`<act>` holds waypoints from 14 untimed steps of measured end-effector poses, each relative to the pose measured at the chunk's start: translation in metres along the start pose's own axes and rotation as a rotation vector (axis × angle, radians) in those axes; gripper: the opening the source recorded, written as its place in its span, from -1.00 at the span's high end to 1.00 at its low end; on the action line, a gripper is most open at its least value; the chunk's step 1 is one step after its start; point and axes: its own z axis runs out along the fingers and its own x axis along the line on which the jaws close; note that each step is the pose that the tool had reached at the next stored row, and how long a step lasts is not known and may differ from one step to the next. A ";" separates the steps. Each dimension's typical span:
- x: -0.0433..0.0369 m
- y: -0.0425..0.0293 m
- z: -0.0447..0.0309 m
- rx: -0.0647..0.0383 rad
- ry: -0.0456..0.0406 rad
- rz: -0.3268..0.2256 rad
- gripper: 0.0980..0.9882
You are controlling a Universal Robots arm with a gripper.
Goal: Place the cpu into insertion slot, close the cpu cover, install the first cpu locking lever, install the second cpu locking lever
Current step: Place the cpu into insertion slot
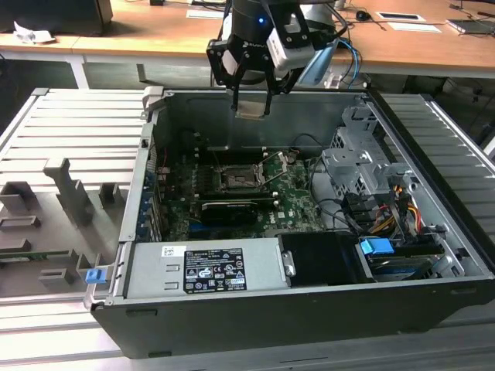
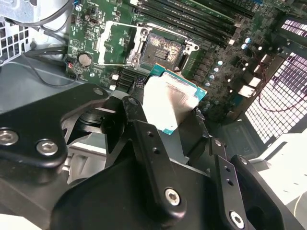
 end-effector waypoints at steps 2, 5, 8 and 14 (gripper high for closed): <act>0.0000 0.0000 0.0005 0.000 -0.0008 0.007 0.02; 0.0000 -0.0001 0.0011 0.000 -0.0016 0.016 0.02; 0.0000 -0.0002 0.0020 0.001 -0.0034 0.035 0.02; -0.0001 -0.0004 0.0045 0.001 -0.0054 0.057 0.02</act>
